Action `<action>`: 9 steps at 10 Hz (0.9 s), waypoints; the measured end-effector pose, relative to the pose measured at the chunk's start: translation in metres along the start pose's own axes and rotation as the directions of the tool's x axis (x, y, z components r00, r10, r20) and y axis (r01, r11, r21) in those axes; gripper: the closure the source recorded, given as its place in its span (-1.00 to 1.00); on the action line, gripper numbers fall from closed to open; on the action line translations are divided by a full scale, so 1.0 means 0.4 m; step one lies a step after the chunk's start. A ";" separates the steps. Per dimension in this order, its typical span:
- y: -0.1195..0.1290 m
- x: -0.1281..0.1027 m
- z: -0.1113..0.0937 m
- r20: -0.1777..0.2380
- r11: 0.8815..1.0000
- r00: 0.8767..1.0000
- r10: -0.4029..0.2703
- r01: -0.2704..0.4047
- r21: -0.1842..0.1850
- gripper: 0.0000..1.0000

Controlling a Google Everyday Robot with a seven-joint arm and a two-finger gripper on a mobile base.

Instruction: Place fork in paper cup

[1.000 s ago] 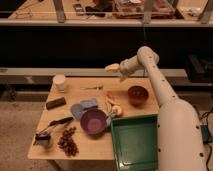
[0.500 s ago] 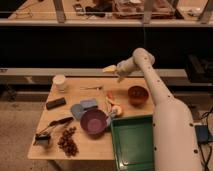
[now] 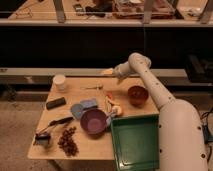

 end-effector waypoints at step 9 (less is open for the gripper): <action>0.009 -0.035 0.103 0.014 0.999 0.999 0.048 -0.048 -0.016 -0.60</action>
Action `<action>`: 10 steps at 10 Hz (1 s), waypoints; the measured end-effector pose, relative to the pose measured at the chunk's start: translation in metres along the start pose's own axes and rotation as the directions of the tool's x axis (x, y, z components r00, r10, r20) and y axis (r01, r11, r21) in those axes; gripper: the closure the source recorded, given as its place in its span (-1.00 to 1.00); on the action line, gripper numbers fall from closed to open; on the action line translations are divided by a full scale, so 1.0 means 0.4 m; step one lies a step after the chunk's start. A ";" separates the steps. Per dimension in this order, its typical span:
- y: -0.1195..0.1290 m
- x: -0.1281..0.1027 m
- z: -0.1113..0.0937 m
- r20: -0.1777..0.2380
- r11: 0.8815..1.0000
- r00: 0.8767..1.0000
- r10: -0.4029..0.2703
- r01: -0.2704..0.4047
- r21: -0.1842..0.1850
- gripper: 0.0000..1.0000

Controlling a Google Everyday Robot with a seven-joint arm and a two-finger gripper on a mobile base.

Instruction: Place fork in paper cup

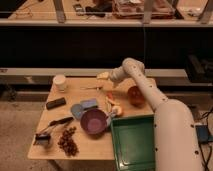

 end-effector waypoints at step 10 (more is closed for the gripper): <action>-0.018 0.023 0.070 0.025 1.000 0.999 0.024 -0.024 -0.008 -0.13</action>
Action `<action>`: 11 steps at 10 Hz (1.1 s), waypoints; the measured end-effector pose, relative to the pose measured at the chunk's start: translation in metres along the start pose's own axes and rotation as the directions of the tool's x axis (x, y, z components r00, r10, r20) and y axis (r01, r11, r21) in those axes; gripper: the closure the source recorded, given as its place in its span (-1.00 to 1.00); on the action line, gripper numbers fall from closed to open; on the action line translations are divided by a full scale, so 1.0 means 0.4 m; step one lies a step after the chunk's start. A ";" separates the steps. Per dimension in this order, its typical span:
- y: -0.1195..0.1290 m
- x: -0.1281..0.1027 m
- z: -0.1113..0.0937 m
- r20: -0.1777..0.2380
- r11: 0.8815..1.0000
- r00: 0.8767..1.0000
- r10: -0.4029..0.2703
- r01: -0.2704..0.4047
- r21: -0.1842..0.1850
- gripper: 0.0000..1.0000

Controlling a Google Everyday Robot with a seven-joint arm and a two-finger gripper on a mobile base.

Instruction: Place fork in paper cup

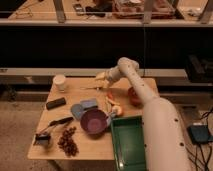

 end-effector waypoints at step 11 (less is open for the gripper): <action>0.030 -0.007 0.033 0.026 0.999 1.000 0.014 -0.013 -0.048 -0.12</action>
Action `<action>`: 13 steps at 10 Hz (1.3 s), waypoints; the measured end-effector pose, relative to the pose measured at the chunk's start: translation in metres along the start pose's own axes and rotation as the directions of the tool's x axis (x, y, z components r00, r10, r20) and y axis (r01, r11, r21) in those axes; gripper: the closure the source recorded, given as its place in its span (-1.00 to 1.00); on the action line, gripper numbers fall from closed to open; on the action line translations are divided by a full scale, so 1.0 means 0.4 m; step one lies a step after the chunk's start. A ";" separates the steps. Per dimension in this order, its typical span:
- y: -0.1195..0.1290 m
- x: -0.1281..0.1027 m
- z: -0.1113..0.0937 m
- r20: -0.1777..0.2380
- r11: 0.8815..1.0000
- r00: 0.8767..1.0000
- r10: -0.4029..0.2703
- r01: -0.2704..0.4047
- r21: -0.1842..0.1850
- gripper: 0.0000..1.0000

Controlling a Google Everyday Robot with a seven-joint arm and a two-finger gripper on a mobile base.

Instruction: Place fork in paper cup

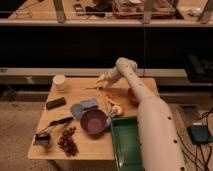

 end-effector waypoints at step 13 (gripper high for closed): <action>0.014 -0.001 0.038 0.011 0.999 0.999 0.038 -0.038 0.001 -0.12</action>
